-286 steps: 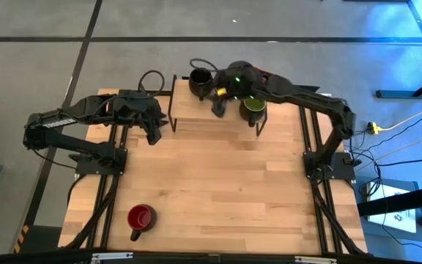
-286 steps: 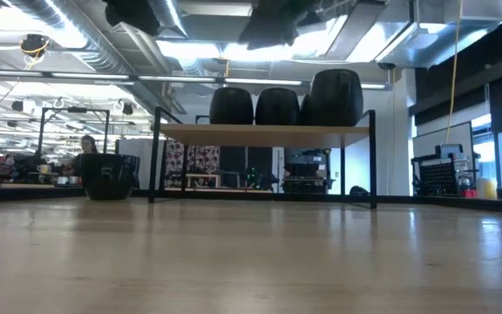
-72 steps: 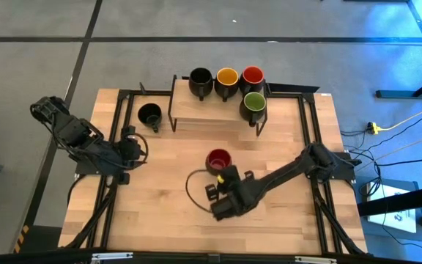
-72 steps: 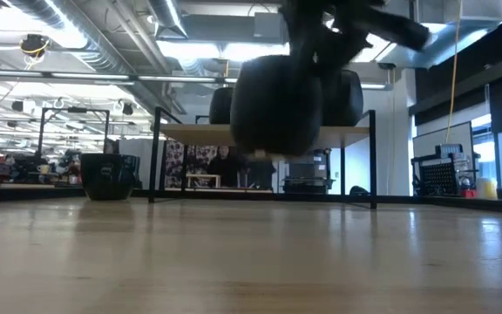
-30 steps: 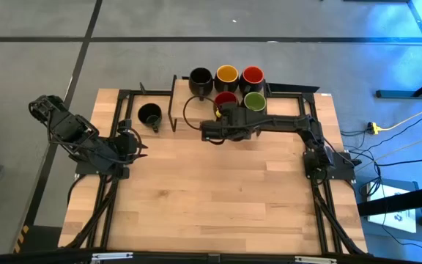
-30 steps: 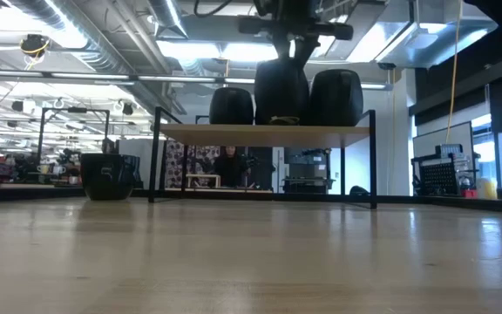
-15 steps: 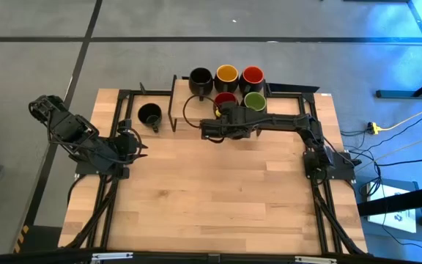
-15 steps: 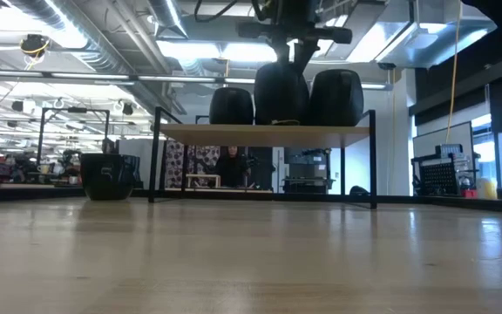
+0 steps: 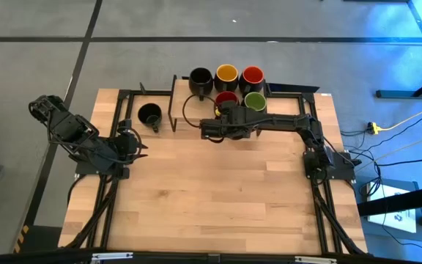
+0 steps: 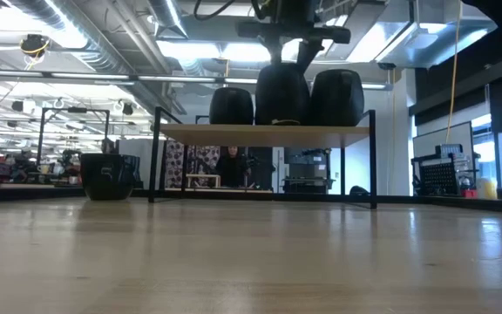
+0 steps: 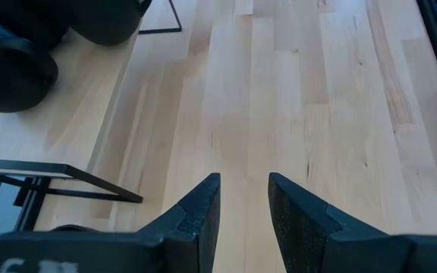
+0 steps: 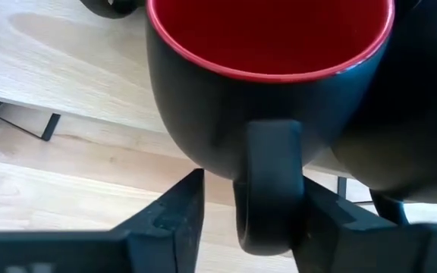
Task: Place coffee mugs
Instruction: Put the red cup on the shelf aligned with the other yellow cup
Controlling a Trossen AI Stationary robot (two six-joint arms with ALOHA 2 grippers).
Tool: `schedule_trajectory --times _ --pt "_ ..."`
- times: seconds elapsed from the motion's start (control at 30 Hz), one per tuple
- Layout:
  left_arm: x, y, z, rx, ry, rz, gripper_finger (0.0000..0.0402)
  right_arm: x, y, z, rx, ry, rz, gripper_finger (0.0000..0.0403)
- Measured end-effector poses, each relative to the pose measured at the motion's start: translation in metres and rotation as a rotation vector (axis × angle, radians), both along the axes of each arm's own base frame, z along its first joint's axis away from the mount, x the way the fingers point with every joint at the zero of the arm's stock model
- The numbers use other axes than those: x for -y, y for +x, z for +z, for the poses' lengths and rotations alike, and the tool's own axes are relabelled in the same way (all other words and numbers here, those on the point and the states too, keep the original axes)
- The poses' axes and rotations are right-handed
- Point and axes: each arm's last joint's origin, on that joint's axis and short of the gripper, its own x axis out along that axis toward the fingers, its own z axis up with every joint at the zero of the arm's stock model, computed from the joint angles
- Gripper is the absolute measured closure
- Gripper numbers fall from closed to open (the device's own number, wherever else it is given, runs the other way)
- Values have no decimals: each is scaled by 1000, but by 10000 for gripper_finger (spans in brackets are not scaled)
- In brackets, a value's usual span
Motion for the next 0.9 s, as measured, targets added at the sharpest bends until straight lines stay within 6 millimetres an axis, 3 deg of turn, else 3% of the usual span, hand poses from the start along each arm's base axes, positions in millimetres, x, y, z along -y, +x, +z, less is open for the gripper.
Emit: schedule_trajectory --times 0.17,0.63,0.77,0.9 --pt "0 0 0 3 -5 3 295 0 0 1 -15 -4 19 240" --pt "0 0 0 12 -30 30 293 0 -4 29 -3 -36 105 239" --pt "0 0 1 23 -25 49 275 0 -5 29 -16 -39 109 235" --pt "0 0 1 24 -24 49 245 0 -6 30 -38 -70 118 207"
